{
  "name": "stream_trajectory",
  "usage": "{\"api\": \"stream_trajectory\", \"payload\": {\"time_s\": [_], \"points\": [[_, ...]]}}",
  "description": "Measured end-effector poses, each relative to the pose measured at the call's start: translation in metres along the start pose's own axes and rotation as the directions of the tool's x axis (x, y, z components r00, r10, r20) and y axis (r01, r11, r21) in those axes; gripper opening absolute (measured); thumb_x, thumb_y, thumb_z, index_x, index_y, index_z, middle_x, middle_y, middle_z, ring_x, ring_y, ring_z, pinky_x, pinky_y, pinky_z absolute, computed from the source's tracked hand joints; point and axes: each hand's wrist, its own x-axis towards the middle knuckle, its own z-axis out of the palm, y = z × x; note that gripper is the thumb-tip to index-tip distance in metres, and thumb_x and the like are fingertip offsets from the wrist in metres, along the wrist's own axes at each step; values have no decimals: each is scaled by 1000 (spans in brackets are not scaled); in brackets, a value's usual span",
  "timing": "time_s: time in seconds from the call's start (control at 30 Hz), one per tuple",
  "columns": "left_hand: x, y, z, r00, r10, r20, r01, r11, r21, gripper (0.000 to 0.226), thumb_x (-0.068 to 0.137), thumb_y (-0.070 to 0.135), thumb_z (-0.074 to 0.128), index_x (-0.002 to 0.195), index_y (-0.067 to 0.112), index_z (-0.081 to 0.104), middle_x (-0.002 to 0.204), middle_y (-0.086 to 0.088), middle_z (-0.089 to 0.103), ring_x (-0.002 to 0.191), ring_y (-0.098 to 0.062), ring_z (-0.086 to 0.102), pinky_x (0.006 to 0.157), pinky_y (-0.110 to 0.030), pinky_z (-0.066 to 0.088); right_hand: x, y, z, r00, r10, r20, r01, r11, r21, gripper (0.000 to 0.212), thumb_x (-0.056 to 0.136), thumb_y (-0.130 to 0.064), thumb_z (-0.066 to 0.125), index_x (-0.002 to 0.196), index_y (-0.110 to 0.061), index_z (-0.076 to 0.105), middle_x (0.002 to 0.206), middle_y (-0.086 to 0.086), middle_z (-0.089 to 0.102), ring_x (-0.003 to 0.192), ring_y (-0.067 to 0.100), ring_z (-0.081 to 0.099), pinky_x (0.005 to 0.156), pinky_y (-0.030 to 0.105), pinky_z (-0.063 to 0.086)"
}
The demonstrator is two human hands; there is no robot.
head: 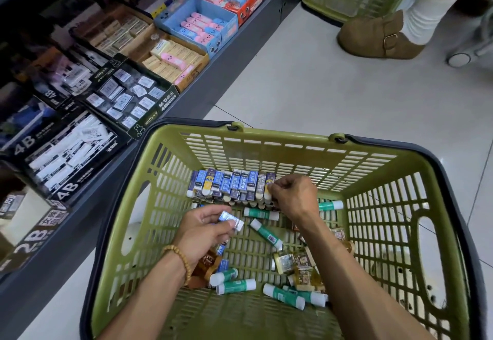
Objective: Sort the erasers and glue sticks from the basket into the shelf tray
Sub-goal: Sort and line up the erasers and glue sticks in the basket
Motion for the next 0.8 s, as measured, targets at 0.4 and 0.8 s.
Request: {"api": "stream_trajectory", "payload": {"time_s": [0.4,0.8], "points": [[-4,11,-3,998,56,8,-56,998,-3,21,78,-7,72,95,3,67,82,-12,74,75,-22,69,67,-24,56,-35,-21,-15,936,-171,309,142,983,114,21,94,-26,67,73,-23,69,62,-10,65,56,0,58,53,16,46],[2,6,-15,986,165,-34,-142,923,358,19,79,9,75,96,13,70,96,-6,73,90,-19,69,86,-34,56,-51,-25,0,841,-152,519,15,966,259,12,92,-6,68,81,-10,64,68,7,59,58,16,55,54,25,47]]}}
